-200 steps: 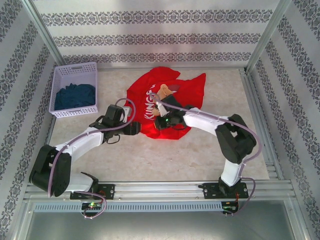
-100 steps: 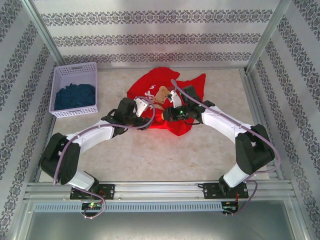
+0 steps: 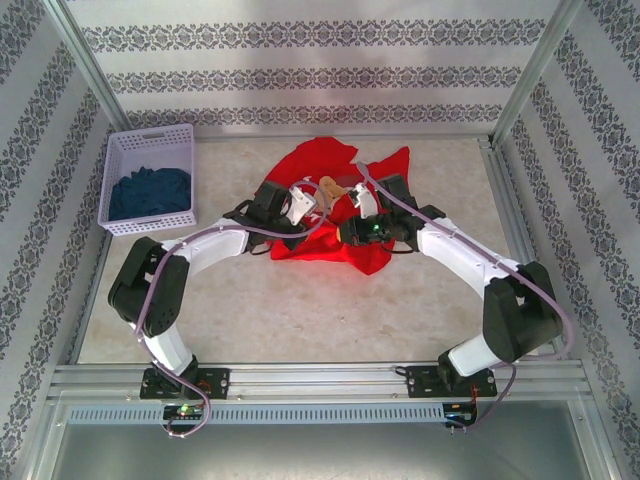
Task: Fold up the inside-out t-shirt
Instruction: Adjust the T-shirt at the center of the table.
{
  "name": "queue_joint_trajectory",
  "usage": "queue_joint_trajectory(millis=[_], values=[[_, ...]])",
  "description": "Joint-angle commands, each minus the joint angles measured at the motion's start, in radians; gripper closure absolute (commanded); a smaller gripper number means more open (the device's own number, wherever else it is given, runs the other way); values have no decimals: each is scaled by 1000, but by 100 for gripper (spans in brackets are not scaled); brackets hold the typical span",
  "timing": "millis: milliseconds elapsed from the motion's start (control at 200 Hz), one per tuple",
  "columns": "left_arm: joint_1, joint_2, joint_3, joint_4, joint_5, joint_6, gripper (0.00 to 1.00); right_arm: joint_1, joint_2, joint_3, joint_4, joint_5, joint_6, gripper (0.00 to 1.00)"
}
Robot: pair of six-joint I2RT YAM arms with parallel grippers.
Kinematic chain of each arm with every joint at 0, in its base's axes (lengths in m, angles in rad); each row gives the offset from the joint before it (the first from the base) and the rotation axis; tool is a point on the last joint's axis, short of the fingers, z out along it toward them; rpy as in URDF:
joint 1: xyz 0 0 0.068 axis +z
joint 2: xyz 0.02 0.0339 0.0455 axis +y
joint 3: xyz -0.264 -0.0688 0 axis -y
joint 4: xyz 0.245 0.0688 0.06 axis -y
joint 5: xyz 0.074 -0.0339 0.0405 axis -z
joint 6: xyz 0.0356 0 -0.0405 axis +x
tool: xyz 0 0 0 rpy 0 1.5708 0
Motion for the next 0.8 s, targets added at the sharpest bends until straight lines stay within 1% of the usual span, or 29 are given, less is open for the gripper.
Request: queue_joint_trajectory(millis=[0, 50, 100, 155, 225, 385, 485, 650, 739, 794], values=[[-7, -91, 25, -104, 164, -181, 100, -13, -53, 1, -126, 154, -114, 100], [-7, -138, 4, -93, 223, -282, 100, -7, -65, 5, -165, 228, -153, 98], [-8, -175, -32, -62, 264, -391, 100, -1, -76, -1, -165, 267, -171, 96], [-8, -209, -63, -42, 292, -479, 100, 3, -85, -22, -131, 265, -176, 93], [-8, -228, -76, -57, 298, -537, 100, 11, -93, -63, -61, 243, -168, 87], [-7, -249, -64, -97, 285, -571, 100, 63, -95, -156, 69, 220, -182, 74], [-7, -253, -44, -117, 280, -571, 100, 113, -110, -197, 98, 267, -207, 64], [-7, -253, -27, -132, 276, -570, 100, 182, -176, -276, 166, 342, -215, 48], [-7, -256, -28, -135, 278, -571, 100, 210, -183, -308, 207, 398, -207, 42], [-7, -260, -28, -135, 279, -570, 100, 222, -158, -310, 222, 433, -210, 40]])
